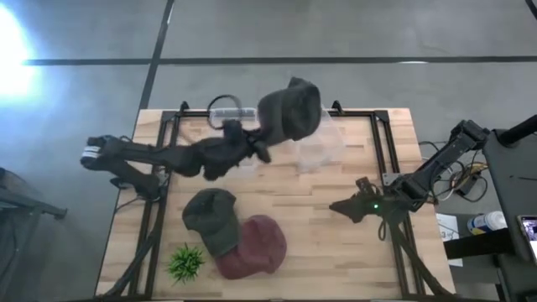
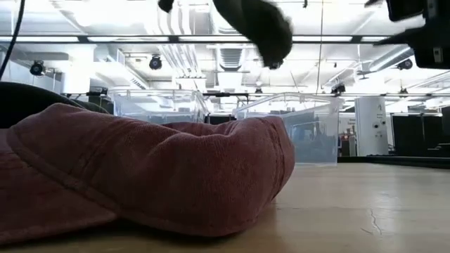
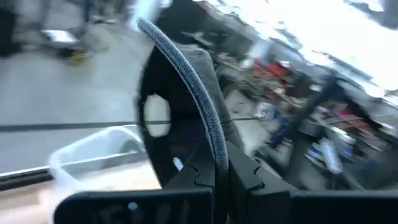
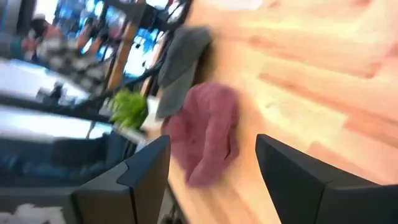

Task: Pick & Place hat
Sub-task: Put the right black cap into the right transparent bin, then put the black cap into the right transparent bin

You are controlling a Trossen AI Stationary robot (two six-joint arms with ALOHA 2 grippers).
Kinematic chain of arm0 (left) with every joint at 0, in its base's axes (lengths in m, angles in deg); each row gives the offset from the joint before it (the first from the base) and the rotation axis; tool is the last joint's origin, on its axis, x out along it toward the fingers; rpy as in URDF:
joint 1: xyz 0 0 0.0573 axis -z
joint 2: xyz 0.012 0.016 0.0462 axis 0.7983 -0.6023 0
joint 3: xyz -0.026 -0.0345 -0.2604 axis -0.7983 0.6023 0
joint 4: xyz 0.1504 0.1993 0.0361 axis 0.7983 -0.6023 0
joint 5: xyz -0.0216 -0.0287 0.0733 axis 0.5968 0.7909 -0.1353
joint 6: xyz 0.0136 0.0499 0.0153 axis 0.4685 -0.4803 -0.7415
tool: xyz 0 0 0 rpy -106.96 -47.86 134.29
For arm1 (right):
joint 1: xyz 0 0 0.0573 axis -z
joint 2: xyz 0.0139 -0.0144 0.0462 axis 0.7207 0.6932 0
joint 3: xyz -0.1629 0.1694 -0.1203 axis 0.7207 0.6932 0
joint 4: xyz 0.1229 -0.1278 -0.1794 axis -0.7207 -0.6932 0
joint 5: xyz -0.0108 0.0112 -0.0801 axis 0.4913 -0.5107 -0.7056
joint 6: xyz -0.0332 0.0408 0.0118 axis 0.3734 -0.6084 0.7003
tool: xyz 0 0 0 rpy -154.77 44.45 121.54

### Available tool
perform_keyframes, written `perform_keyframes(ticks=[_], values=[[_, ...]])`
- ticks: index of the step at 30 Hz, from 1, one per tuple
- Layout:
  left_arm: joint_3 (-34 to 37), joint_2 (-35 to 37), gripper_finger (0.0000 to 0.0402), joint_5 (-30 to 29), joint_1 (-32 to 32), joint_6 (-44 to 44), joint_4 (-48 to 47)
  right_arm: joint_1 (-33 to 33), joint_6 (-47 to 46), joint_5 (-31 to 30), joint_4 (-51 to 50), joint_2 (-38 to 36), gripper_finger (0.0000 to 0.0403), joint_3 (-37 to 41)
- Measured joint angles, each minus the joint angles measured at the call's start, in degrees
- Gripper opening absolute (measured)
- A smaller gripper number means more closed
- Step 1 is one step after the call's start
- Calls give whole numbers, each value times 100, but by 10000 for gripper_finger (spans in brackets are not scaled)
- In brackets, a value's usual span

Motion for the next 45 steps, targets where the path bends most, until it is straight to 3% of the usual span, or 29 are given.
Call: perform_keyframes(ticks=[4,8,13,17,23,26,31,38,45], values=[[-945,-739,6,141,-456,842,-1583,34,-656,-76,-214,22,233,42],[-1958,-1673,9,781,-791,1440,-2610,36,-796,-94,-252,22,233,50],[-3021,-2689,29,525,-1027,1124,-2991,36,-727,-156,-264,22,233,50],[-3694,-3294,52,1462,-1253,879,-3109,36,-620,-181,-265,22,233,50],[-4349,-3565,105,1781,-1174,395,-4253,36,-482,-183,-267,22,233,50],[-4379,-3212,125,2042,-968,-269,-4995,38,-452,-113,-264,24,233,52],[-4084,-2444,132,2540,-78,-1156,-6374,53,-452,138,-265,202,233,59],[-3148,-1809,132,2823,1365,181,-8204,304,-481,1044,-145,866,233,66],[-1613,-1638,133,3323,2254,1435,-8903,608,-412,1758,896,1707,233,68]])
